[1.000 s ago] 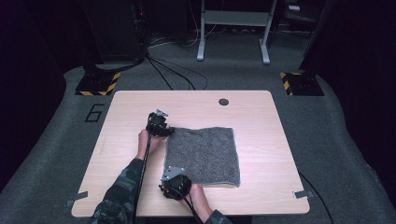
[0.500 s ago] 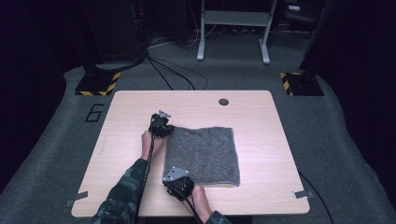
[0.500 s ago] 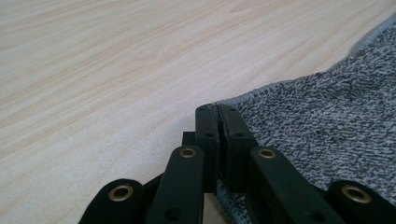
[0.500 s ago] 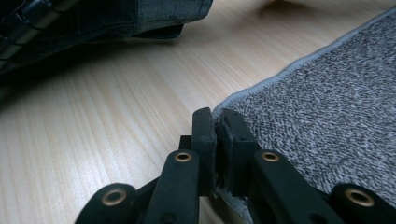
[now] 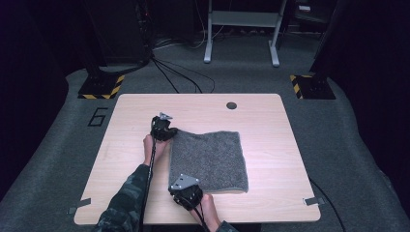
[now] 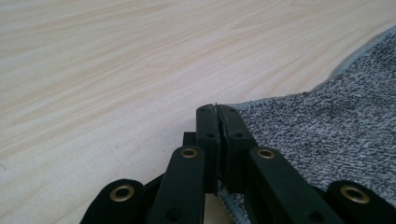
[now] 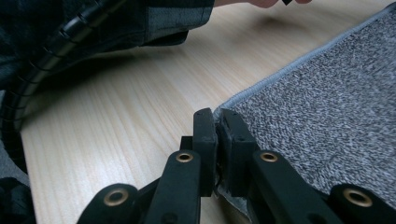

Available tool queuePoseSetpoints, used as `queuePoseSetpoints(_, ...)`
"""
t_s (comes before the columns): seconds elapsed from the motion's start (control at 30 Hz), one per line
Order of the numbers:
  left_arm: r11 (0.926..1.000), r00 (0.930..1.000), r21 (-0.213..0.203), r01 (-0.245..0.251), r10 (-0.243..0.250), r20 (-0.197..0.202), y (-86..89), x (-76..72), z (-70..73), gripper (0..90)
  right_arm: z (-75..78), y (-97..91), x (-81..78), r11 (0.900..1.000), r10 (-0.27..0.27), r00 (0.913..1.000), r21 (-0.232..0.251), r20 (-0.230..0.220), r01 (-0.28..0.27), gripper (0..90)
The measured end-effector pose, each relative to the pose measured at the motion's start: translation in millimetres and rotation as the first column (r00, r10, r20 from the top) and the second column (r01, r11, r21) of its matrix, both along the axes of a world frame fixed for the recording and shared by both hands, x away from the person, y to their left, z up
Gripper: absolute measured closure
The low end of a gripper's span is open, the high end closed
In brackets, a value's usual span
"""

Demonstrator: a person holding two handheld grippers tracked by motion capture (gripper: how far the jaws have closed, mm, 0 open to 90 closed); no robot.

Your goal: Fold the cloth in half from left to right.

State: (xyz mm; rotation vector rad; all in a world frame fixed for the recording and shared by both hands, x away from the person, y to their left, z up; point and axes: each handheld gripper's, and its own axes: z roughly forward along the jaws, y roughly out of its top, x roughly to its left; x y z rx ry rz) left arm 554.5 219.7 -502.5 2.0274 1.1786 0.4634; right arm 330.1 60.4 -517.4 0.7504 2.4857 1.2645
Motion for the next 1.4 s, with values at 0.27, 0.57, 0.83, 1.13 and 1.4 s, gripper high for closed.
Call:
queuePoseSetpoints(0.27, 0.9996, 0.9995, 0.025, 0.011, -0.012, 0.030, -2.1, -1.2, 13.7, 87.6, 12.2, -7.2, -6.1, 0.9987, -0.014, 0.9999, 0.049, 0.009, 0.014, 85.5)
queuePoseSetpoints(0.57, 0.9989, 0.9979, 0.043, 0.017, -0.019, 0.062, -4.1, -3.0, 27.3, 87.6, 28.4, -13.4, -12.2, 0.9955, -0.018, 0.9990, 0.094, 0.040, 0.014, 85.5)
queuePoseSetpoints(0.83, 0.9973, 0.9956, 0.070, 0.022, -0.028, 0.089, -1.0, -3.5, 49.0, 87.6, 47.4, -13.2, -12.0, 0.9931, -0.013, 0.9964, 0.117, 0.084, 0.003, 85.5)
queuePoseSetpoints(1.13, 0.9994, 0.9909, 0.031, 0.014, -0.018, 0.133, 5.6, -7.1, 79.9, 87.6, 78.8, -5.4, -14.7, 0.9837, -0.004, 0.9877, 0.178, 0.157, -0.024, 85.5)
queuePoseSetpoints(1.4, 0.9962, 0.9895, 0.066, 0.057, -0.066, 0.129, -13.0, -6.9, 82.3, 87.6, 72.1, -16.1, -20.7, 0.9868, -0.029, 0.9873, 0.162, 0.156, 0.003, 85.4)
